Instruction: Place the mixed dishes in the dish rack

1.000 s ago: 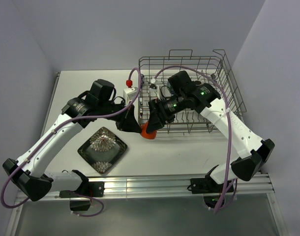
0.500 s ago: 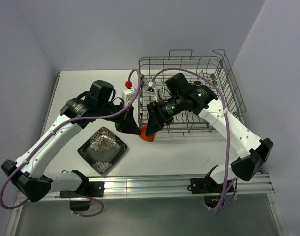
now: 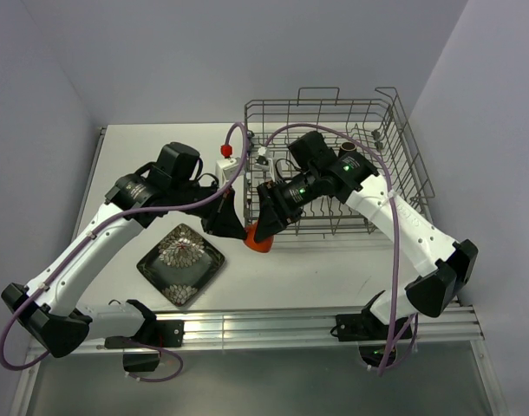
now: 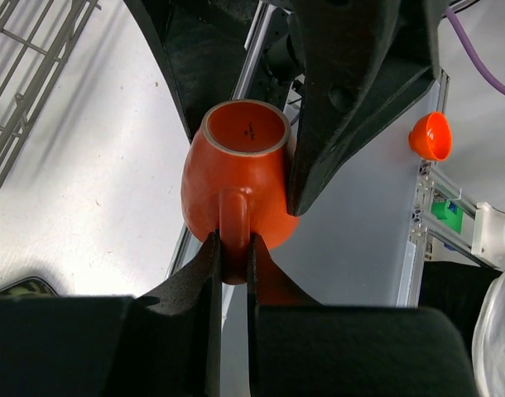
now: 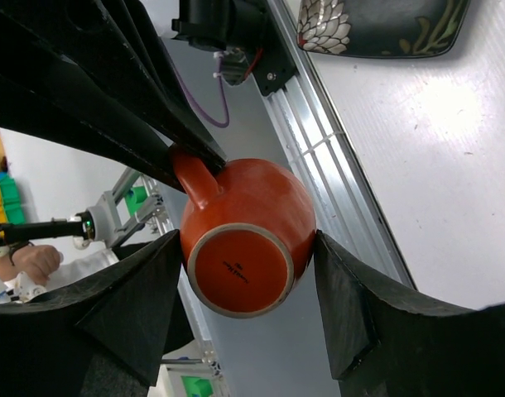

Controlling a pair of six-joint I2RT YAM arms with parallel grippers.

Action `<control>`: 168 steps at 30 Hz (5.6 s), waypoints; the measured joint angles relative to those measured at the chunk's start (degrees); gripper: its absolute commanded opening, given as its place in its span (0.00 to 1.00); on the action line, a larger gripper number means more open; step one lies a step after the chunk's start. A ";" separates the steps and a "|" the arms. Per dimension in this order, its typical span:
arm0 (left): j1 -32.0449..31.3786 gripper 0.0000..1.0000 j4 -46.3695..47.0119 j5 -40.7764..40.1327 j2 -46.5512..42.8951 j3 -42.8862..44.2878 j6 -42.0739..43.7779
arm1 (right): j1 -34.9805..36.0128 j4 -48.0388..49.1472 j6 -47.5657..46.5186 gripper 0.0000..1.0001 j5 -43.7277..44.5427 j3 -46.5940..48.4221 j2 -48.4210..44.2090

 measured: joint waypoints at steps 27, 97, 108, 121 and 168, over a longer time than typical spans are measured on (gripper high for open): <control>1.22 0.99 4.76 -3.74 -0.50 -1.14 -0.46 | 1.64 1.73 1.14 0.00 0.26 -0.98 -0.63; 4.90 0.99 2.64 -41.57 -2.95 3.76 -15.67 | -19.63 3.37 7.76 0.00 58.21 10.38 23.96; 4.90 0.99 2.58 -41.64 -2.91 3.76 -15.69 | -19.52 5.66 7.52 0.00 57.81 10.29 27.04; 4.90 0.99 2.10 -41.64 -2.89 3.76 -15.72 | -19.52 7.28 7.41 0.21 58.47 8.92 27.85; 5.29 0.99 1.01 -43.91 -1.40 0.59 -17.20 | -18.49 10.05 7.76 0.89 60.98 5.84 23.02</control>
